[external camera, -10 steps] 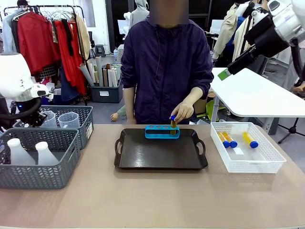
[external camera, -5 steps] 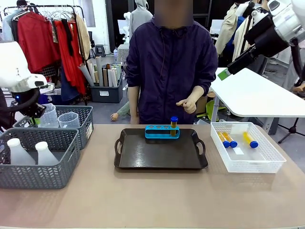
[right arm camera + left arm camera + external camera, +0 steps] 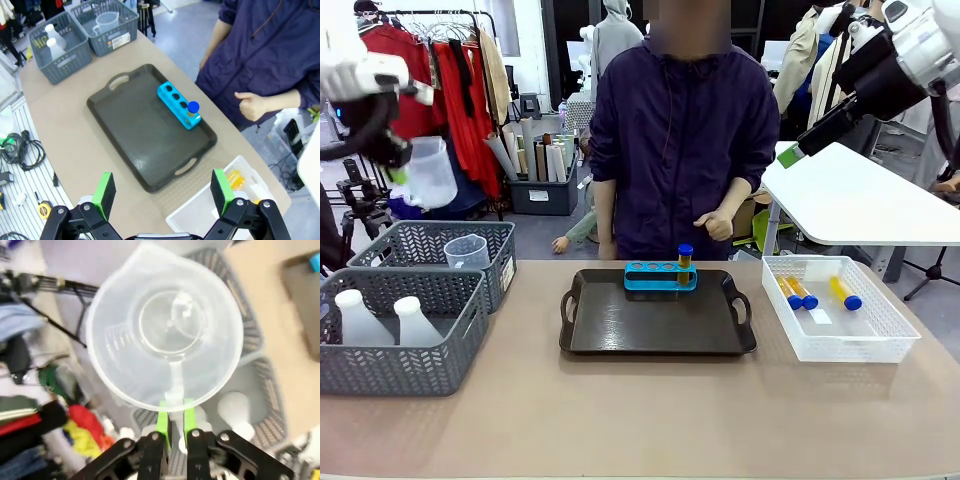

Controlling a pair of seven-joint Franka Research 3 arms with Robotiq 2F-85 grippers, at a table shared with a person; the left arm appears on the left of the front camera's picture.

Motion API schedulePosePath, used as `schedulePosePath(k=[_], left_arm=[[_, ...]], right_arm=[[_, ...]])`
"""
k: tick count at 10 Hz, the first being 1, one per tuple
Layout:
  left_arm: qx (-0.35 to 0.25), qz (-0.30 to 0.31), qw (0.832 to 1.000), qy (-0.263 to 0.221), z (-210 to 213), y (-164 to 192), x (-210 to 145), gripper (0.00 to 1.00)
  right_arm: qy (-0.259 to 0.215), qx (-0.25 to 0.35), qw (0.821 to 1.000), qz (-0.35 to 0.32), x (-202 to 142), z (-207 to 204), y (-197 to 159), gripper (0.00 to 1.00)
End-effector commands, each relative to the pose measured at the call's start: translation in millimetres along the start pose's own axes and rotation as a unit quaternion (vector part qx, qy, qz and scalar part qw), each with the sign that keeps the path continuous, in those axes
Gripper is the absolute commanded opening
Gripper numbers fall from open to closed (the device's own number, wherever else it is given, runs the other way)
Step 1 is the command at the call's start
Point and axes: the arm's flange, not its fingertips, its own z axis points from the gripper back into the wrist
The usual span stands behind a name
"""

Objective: Prepare the laboratory tools.
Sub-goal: Pick up one Large Measuring Cup and place it on the Handle tray.

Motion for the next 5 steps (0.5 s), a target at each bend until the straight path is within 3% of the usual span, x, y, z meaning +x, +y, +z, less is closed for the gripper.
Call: schedulePosePath(k=[1, 5], left_arm=[[-0.033, -0.051, 0.998, -0.026, 34.0, -18.1, 15.2, 0.00], [-0.077, -0.182, 0.980, -0.027, 101.0, -88.4, 36.9, 0.00]], right_arm=[[-0.008, 0.008, 1.000, 0.000, -0.1, -0.1, -0.6, 1.00], [-0.008, 0.008, 1.000, 0.000, -0.1, -0.1, -0.6, 1.00]])
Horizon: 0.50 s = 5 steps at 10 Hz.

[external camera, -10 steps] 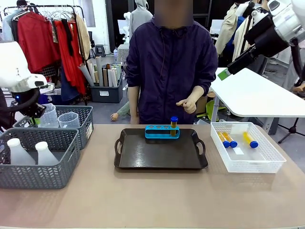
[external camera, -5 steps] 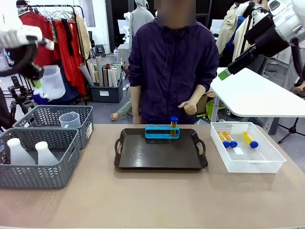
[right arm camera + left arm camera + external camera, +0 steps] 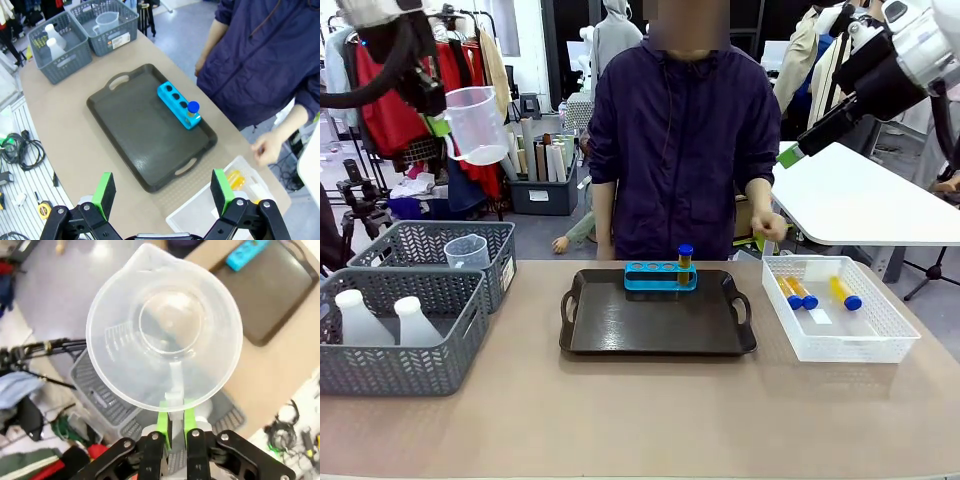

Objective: Prepare the laboratory tools.
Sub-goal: Pick up one Large Measuring Cup and place it on the Handle tray.

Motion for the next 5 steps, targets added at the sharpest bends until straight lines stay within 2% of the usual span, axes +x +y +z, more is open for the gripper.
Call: schedulePosePath(k=[1, 2, 5], left_arm=[[-0.026, -0.040, 0.999, -0.006, 4.8, 3.9, 6.4, 0.00], [0.000, 0.000, 1.000, 0.000, 0.0, 0.0, 0.0, 0.00], [0.000, 0.000, 1.000, 0.000, 0.0, 0.0, 0.0, 0.00]], right_arm=[[-0.008, 0.008, 1.000, -0.001, -0.2, -0.1, -0.8, 1.00], [-0.008, 0.008, 1.000, -0.001, -0.2, -0.1, -0.8, 1.00], [-0.008, 0.008, 1.000, -0.001, -0.2, -0.1, -0.8, 1.00]])
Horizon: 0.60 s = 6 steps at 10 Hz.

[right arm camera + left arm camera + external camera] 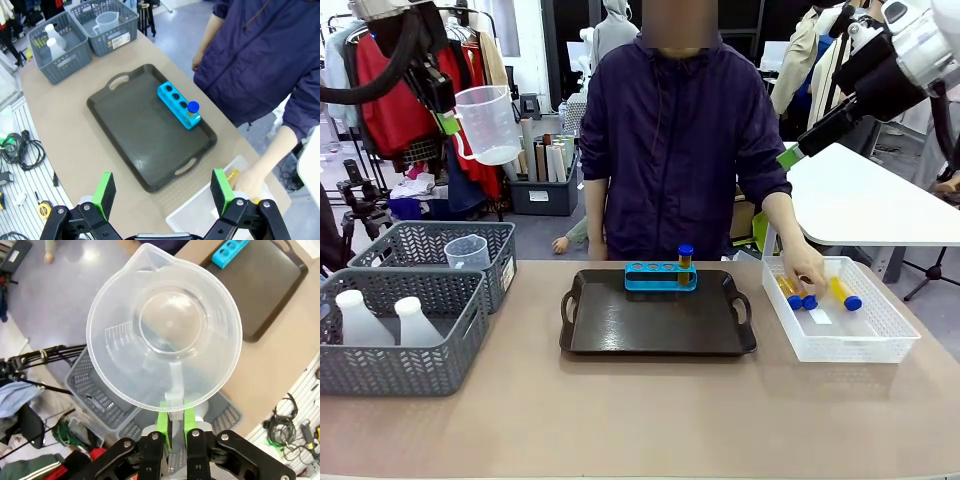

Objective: Prepare the laboratory tools.
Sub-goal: Pick up one Large Measuring Cup and place it on the Handle tray.

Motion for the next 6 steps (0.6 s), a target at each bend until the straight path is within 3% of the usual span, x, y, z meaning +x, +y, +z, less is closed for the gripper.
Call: schedulePosePath(k=[1, 6], left_arm=[[-0.001, -0.003, 1.000, -0.001, 0.9, -3.1, 1.5, 0.00], [-0.021, -0.191, 0.981, 0.023, -27.3, -106.4, 64.6, 0.00]], right_arm=[[-0.008, 0.008, 1.000, -0.001, -0.2, -0.1, -0.8, 1.00], [-0.008, 0.008, 1.000, -0.001, -0.2, -0.1, -0.8, 1.00]])
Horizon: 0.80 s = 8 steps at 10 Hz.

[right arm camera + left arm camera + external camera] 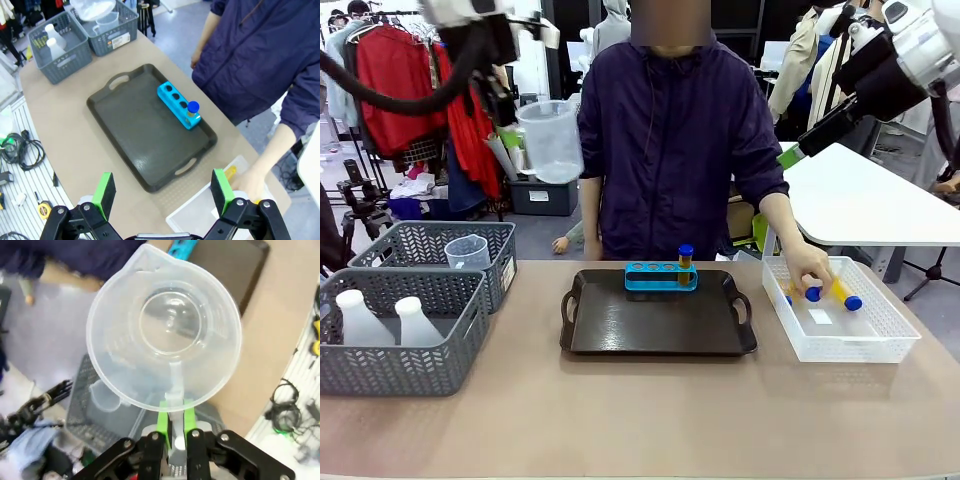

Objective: Prepare the laboratory tools.
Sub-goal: Pick up one Large Measuring Cup and place it on the Handle tray.

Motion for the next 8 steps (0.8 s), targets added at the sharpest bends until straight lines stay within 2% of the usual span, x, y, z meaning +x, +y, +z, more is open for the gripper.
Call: schedulePosePath(k=[1, 4, 5, 6, 8], left_arm=[[0.005, -0.053, 0.999, -0.001, -9.7, -4.5, 16.3, 0.00], [-0.029, -0.129, 0.991, 0.008, -65.3, -36.7, 70.2, 0.00], [-0.049, -0.168, 0.984, -0.007, -83.8, -46.7, 86.0, 0.00], [-0.047, -0.193, 0.980, -0.015, -103.5, -51.3, 97.7, 0.00], [-0.034, -0.226, 0.974, 0.003, -148.6, -72.4, 122.2, 0.00]], right_arm=[[-0.008, 0.008, 1.000, -0.001, -0.3, -0.1, -0.9, 1.00], [-0.008, 0.008, 1.000, -0.001, -0.3, -0.1, -0.9, 1.00], [-0.008, 0.008, 1.000, -0.001, -0.3, -0.1, -0.9, 1.00], [-0.008, 0.008, 1.000, -0.001, -0.3, -0.1, -0.9, 1.00], [-0.008, 0.008, 1.000, -0.001, -0.3, -0.1, -0.9, 1.00]])
